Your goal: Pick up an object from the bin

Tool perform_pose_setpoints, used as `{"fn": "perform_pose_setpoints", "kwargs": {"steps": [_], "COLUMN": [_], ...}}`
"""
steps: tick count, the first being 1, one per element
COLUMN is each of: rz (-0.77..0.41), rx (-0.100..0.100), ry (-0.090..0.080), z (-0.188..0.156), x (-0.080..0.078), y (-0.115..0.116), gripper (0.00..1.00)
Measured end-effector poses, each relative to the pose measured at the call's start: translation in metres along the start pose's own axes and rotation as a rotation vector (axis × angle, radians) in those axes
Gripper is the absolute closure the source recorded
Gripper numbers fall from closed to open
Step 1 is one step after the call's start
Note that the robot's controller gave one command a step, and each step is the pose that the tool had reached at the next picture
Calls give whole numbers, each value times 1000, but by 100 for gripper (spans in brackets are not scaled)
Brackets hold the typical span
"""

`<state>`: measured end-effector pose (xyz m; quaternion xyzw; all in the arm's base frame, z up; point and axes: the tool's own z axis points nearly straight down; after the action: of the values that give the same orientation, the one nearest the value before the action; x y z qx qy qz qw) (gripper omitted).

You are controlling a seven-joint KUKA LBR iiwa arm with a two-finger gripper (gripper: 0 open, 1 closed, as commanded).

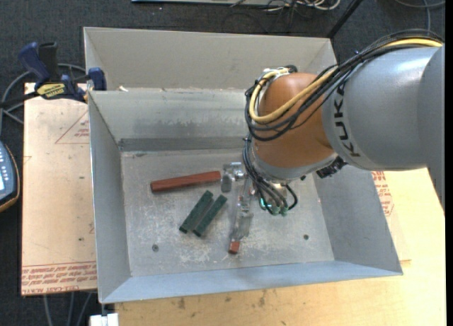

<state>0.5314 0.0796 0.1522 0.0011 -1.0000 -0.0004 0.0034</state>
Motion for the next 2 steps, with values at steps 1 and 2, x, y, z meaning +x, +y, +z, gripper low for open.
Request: {"fn": "perform_pose_setpoints", "kwargs": {"steps": [1,2], "rz": [200,202], "rx": [-1,-1], "ry": [-7,-6], "z": [84,80], "x": [-30,-31], "y": [39,38], "gripper": [0,100]}}
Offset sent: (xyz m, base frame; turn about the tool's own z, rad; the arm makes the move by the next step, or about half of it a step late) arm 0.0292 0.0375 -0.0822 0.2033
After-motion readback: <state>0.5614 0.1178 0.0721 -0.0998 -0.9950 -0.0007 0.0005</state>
